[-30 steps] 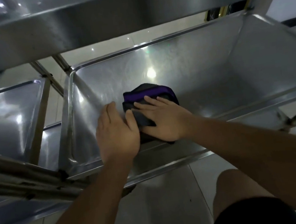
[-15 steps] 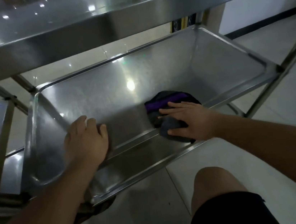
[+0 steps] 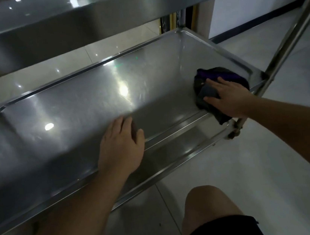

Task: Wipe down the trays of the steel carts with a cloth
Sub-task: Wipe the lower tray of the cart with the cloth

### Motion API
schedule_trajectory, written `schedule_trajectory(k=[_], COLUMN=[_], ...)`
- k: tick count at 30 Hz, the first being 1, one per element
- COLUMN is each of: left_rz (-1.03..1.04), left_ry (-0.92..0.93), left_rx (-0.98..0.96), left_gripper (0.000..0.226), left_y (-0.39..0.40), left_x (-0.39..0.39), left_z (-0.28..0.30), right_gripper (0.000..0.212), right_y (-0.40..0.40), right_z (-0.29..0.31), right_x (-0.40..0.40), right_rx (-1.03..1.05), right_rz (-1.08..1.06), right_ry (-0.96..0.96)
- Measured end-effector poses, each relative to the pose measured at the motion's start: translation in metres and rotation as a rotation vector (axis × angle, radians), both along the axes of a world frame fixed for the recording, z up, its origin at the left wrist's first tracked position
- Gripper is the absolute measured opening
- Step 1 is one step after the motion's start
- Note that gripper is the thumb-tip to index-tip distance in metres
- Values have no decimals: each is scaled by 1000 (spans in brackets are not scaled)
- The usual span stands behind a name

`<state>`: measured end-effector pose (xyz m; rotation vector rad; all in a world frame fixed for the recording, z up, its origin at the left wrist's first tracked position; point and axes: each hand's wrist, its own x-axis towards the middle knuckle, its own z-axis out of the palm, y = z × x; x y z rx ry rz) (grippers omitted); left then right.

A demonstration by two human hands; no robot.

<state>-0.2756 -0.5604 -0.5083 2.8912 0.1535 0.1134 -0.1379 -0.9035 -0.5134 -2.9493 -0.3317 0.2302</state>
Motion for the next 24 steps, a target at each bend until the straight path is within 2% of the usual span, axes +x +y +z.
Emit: schedule_trajectory(k=[4,8,11,15,19,23,24], left_rz=[11,37,36,47,15,-10,-9], left_ry=[-1,3,-5,-24,27,84,52], left_rx=[71,98,102,72,4,-212,-186], left_gripper=[70,73,74,77,76,63,60], left_y=[-2,-5,-8,-9,-3,21,31], left_x=[-2,0,2,1,3,6,0], left_z=[-2,-1,-3,-3,-3,6,8], right_gripper=[72,85,85,79,78,76,76], right_y=[-44,-48,-34,5,80,162,180], right_z=[-5,-4,1,11,14,11,11], right_x=[55,74,71,47,7,-32,-41], right_rx=[-138,-46,-35,-35,-10,0,6], right_rz=[-124,-288,-317,-173,41,137,156], right_ry=[95,24,19,22,1,-50,-64])
